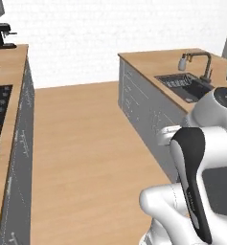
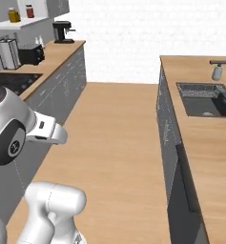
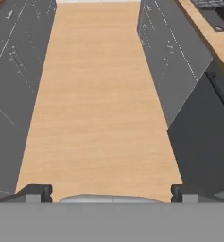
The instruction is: Take the meat container that has the steak and place it on the second highest rack of the freezer. Then take the vegetable container that has the avocado and lemon and place it on the highest rack of the freezer.
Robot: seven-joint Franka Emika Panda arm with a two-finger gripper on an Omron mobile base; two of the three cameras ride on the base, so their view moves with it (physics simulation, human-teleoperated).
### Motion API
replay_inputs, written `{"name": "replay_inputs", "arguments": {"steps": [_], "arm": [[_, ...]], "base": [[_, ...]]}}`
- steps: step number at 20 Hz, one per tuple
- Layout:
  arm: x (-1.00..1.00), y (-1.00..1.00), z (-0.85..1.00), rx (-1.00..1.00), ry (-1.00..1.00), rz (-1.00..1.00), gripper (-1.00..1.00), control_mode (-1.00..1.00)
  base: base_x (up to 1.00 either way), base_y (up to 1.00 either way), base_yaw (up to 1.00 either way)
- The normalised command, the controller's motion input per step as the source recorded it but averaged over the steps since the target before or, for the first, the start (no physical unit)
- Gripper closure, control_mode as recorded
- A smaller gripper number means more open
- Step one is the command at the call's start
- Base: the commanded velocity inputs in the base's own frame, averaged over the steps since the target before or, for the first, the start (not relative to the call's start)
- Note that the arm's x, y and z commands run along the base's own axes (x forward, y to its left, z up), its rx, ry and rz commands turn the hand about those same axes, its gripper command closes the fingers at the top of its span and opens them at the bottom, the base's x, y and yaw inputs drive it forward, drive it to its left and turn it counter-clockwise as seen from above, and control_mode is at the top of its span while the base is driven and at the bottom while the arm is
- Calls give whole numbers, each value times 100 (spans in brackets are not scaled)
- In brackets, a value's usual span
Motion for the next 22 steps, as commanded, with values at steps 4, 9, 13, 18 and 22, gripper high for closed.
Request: {"name": "replay_inputs", "arguments": {"steps": [4, 9, 13, 18, 22], "arm": [[0, 0, 0, 0, 0, 0, -100, 100], [0, 0, 0, 0, 0, 0, -100, 100], [0, 0, 0, 0, 0, 0, -100, 100], [0, 0, 0, 0, 0, 0, -100, 100], [0, 0, 0, 0, 0, 0, -100, 100]], "base": [[100, -1, 43], [100, -14, 53], [81, -8, 80], [50, -6, 90], [47, -7, 90]]}}
